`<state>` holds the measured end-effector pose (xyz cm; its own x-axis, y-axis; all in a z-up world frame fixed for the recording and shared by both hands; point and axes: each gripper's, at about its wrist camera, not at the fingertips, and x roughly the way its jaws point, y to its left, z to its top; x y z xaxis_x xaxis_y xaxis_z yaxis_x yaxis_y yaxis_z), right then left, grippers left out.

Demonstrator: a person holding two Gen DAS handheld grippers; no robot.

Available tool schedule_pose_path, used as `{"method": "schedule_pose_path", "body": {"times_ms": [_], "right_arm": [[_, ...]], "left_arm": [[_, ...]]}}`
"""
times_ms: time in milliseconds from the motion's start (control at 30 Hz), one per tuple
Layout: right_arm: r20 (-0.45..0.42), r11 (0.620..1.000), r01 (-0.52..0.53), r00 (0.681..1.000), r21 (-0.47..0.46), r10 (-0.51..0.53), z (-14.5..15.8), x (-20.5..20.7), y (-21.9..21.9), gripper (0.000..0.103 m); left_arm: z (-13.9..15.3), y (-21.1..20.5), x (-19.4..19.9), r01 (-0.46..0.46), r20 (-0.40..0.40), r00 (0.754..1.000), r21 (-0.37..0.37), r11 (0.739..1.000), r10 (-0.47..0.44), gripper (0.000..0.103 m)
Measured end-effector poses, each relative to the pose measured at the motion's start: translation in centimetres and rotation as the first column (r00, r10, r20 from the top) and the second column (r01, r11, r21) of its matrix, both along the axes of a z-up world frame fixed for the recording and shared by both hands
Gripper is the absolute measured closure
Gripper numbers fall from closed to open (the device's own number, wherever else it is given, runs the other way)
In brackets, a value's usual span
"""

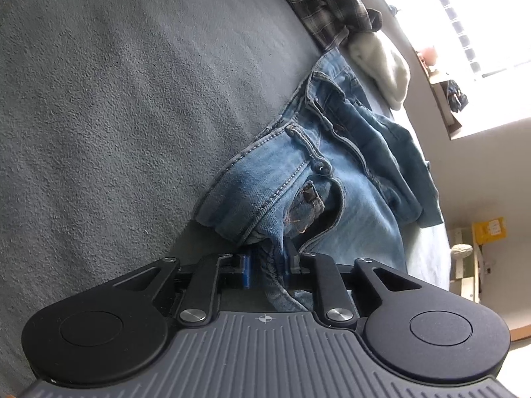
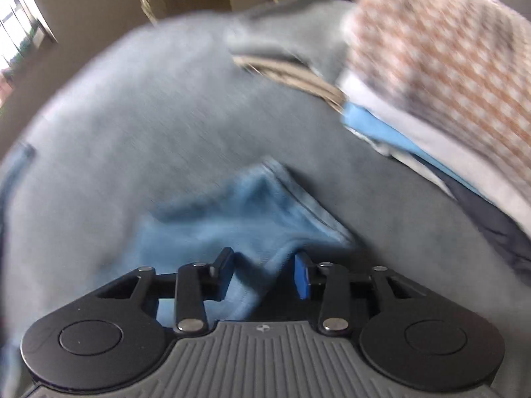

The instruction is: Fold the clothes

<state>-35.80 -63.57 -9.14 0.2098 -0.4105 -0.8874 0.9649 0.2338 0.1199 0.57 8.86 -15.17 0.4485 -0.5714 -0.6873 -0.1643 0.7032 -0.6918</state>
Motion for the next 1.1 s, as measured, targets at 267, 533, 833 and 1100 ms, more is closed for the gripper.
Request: {"method": "schedule_pose_path", "body": {"times_ms": [267, 533, 833, 1100], "right_arm": [[0.017, 0.901, -0.302, 0.946, -0.312, 0.323, 7.2, 4.2, 9.4, 0.059], [-0.031, 0.194, -0.912, 0.220, -0.361, 0.975, 8.8, 21.5, 28.4, 0.051], [-0.297, -0.505, -0.810, -0.424, -0.298, 0.856, 0.2, 28.1, 48.4, 0.051], [-0.407, -0.582, -0.753, -0.450, -0.305, 0.795, -4.5, 28.2, 52.2, 0.048]], "left_arm": [[0.1, 0.2, -0.9, 0.017, 0.089, 0.996, -0.023, 1.000, -0.014, 0.074], [-0.7, 3.0, -1.2, -0.052, 0.057, 0.997, -0.120, 0.991, 0.059, 0.063], [-2.6, 4.6, -0.2, -0.113, -0.017, 0.994, -0.244, 0.963, 0.112, 0.061], [-3.4, 5.0, 0.4, -0.125, -0.047, 0.992, -0.306, 0.944, 0.116, 0.058]]}}
